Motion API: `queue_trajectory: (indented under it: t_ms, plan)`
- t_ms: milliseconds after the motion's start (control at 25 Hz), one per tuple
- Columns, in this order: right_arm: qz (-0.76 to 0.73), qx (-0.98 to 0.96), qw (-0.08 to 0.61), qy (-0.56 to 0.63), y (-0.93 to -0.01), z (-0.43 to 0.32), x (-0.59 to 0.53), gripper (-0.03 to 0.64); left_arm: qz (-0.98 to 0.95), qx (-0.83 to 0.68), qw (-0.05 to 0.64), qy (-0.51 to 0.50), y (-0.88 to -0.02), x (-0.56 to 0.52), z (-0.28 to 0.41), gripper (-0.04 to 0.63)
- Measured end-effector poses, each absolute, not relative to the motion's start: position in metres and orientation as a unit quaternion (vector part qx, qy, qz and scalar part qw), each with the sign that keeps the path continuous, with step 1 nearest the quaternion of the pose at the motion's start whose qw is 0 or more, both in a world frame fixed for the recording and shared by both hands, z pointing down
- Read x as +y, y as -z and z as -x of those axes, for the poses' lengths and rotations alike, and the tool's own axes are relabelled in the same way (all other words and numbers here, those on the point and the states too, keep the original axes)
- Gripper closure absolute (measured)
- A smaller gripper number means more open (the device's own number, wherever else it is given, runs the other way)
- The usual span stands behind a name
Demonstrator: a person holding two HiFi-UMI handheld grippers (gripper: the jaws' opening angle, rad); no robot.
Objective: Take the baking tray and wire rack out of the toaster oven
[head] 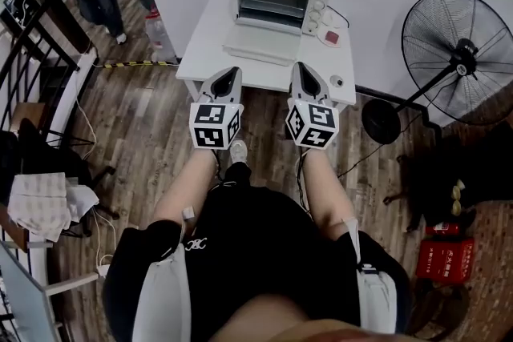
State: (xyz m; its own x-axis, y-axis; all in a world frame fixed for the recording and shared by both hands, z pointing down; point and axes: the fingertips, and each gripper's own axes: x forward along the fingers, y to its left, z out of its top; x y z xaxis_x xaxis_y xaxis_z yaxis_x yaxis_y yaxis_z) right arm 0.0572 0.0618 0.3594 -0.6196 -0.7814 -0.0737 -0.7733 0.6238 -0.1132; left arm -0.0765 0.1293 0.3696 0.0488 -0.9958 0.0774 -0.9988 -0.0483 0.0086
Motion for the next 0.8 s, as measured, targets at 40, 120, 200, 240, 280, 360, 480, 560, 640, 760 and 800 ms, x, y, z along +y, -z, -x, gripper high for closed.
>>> queue_trajectory:
  t_ms: [40,120,200,240,280,360,480,560,640,760,800]
  plan:
    - [0.434,0.898,0.057,0.035,-0.36,-0.051,0.051,0.614,-0.724,-0.688,0.03,-0.025,-0.371,0.119,0.083,0.581]
    - [0.439,0.896,0.055,0.034,-0.361,-0.039,0.029,0.614,-0.727,-0.686,0.03,-0.023,-0.373,0.098,0.096,0.581]
    - [0.441,0.895,0.053,0.031,-0.361,-0.027,0.009,0.614,-0.726,-0.686,0.03,-0.019,-0.375,0.077,0.11,0.581]
    - [0.441,0.896,0.051,0.029,-0.361,-0.021,0.001,0.614,-0.725,-0.688,0.032,-0.017,-0.376,0.067,0.117,0.581]
    - [0.44,0.896,0.049,0.027,-0.361,-0.016,-0.007,0.614,-0.724,-0.688,0.034,-0.015,-0.377,0.058,0.124,0.581]
    - [0.441,0.896,0.043,0.026,-0.362,-0.007,-0.021,0.614,-0.726,-0.687,0.039,-0.018,-0.38,0.041,0.135,0.581]
    - [0.447,0.893,0.036,0.036,-0.367,0.003,-0.048,0.614,-0.733,-0.679,0.044,-0.027,-0.383,0.013,0.144,0.581]
    - [0.451,0.891,0.033,0.042,-0.369,0.011,-0.066,0.614,-0.736,-0.674,0.045,-0.028,-0.382,-0.007,0.152,0.581]
    - [0.453,0.89,0.027,0.045,-0.372,0.021,-0.083,0.615,-0.74,-0.671,0.049,-0.028,-0.383,-0.026,0.16,0.581]
    - [0.458,0.887,0.021,0.05,-0.376,0.033,-0.111,0.614,-0.746,-0.662,0.06,-0.032,-0.388,-0.057,0.171,0.581]
    - [0.461,0.886,0.019,0.053,-0.378,0.036,-0.12,0.614,-0.749,-0.659,0.063,-0.035,-0.391,-0.067,0.173,0.581]
